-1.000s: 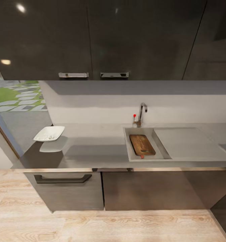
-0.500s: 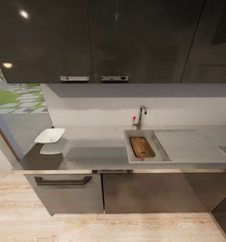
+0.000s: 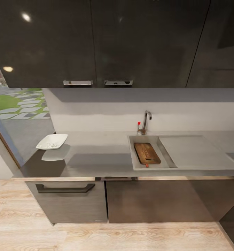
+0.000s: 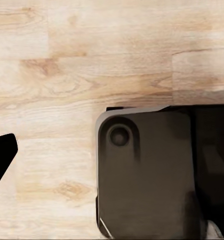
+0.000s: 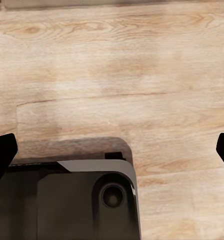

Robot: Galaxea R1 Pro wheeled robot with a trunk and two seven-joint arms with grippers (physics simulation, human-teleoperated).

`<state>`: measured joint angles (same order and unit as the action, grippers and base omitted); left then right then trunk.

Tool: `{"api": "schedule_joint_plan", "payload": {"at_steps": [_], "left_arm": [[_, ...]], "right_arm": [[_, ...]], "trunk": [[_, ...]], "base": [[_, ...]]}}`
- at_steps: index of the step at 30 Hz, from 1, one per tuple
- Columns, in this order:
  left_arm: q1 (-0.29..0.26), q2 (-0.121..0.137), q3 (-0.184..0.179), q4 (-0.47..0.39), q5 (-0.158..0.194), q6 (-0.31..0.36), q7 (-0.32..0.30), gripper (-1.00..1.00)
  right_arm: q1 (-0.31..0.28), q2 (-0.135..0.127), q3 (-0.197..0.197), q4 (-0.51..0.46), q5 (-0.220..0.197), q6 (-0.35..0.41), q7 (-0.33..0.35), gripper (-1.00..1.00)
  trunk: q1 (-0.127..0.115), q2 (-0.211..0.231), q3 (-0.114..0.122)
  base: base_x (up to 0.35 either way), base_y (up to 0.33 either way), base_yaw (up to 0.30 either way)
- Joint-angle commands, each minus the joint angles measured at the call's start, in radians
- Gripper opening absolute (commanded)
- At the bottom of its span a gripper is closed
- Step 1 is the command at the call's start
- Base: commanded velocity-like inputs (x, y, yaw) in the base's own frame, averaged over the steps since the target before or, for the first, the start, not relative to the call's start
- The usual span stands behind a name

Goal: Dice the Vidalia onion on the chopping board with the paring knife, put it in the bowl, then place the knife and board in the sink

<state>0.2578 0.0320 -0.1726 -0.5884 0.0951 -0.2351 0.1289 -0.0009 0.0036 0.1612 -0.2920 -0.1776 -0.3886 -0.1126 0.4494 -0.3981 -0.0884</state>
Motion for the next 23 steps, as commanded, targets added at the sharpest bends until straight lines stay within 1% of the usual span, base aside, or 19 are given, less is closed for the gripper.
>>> {"api": "schedule_joint_plan", "payload": {"at_steps": [1,8,11,14,17,23], "left_arm": [[0.000,0.002,-0.008,0.011,0.010,-0.002,0.007,1.00],[0.000,0.004,-0.010,0.045,0.009,-0.003,0.006,1.00],[0.000,0.005,-0.009,0.082,0.007,-0.003,0.006,1.00],[0.000,0.014,-0.009,0.102,0.006,-0.003,0.006,1.00],[0.000,0.022,-0.009,0.110,0.006,-0.003,0.006,1.00],[0.000,0.025,-0.007,0.106,0.006,-0.003,0.007,1.00]], "right_arm": [[0.000,-0.001,0.009,-0.001,-0.010,-0.002,-0.006,1.00],[0.000,-0.001,0.009,-0.001,-0.010,-0.003,-0.006,1.00],[0.000,-0.001,0.009,-0.001,-0.010,-0.003,-0.006,1.00],[0.000,-0.001,0.009,-0.001,-0.010,-0.003,-0.006,1.00],[0.000,-0.001,0.009,-0.001,-0.010,-0.003,-0.006,1.00],[0.000,-0.001,0.009,-0.001,-0.010,-0.003,-0.006,1.00]], "trunk": [[0.001,-0.002,-0.002],[0.001,-0.002,-0.002],[0.001,-0.002,-0.002],[0.001,-0.002,-0.002],[0.001,-0.002,-0.002],[0.001,-0.002,-0.002]], "base": [[0.000,0.000,0.000],[0.000,0.000,0.000],[0.000,0.000,0.000],[0.000,0.000,0.000],[0.000,0.000,0.000],[0.000,0.000,0.000]]}}
